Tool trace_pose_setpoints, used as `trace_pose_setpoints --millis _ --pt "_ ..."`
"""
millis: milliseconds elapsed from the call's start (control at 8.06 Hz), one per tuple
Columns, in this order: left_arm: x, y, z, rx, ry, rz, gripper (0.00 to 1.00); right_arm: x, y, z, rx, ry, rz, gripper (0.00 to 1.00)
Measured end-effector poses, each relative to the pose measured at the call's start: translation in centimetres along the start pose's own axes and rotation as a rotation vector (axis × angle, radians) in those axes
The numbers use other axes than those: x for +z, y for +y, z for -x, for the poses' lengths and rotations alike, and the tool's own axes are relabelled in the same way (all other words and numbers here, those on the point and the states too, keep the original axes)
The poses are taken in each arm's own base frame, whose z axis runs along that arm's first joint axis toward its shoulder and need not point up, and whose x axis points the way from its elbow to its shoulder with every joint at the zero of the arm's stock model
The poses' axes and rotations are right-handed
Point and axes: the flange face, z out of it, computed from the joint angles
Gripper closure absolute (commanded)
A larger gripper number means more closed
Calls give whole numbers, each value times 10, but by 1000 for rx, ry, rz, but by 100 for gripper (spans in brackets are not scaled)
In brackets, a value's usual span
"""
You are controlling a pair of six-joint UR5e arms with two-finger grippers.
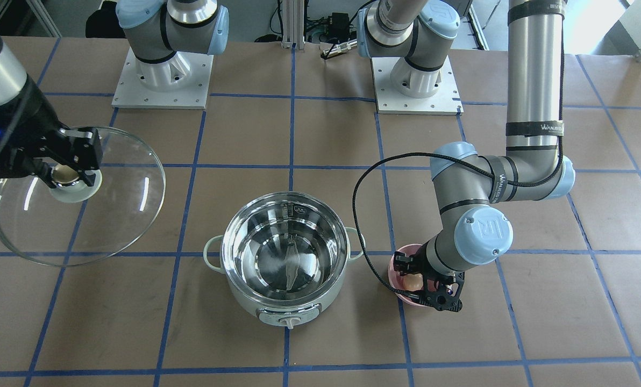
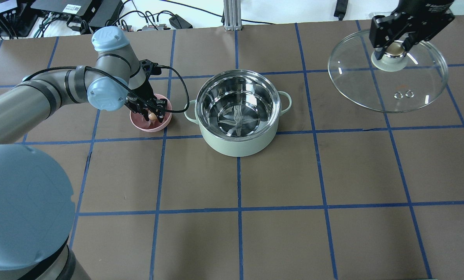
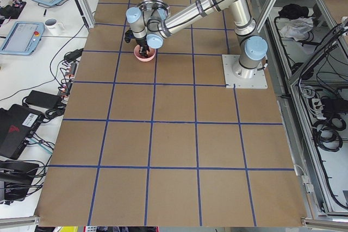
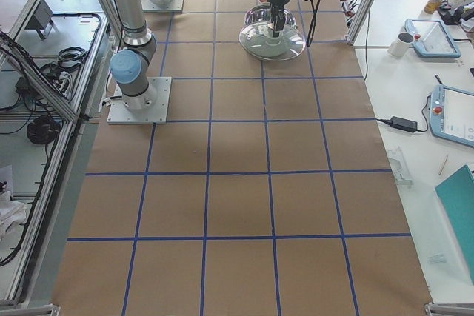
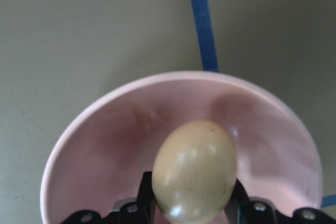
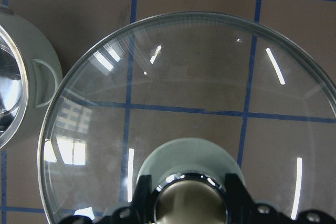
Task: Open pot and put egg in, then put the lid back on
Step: 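Carry the egg with the left gripper over the open pot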
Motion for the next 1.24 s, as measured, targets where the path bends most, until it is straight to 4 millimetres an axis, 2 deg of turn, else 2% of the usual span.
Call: trace_pose_setpoints --millis 248,372,497,621,745,869,993,1117,1241 --pt "-35 7 -4 -5 -10 -40 77 -21 18 -32 -15 11 -19 100" --pt "-62 14 -11 -4 -4 -69 77 -32 27 -38 -12 18 -36 100" --pt "-92 25 -21 -9 12 -104 77 -43 36 -41 -7 25 -50 100" --pt "-119 35 -40 -43 32 -141 77 -50 43 -48 -1 29 -58 100" --pt "-136 42 -72 -77 54 -168 76 -52 47 -58 0 27 -58 100" --pt "-144 48 -116 -99 69 -185 75 -52 49 -67 -8 25 -57 100" --pt "-148 51 -165 -111 84 -210 75 -51 51 -76 -14 22 -51 100" --pt "-146 51 -205 -121 101 -230 75 -50 53 -82 -20 19 -45 100" --pt "-139 47 -235 -130 124 -235 68 -50 54 -85 -24 18 -43 100"
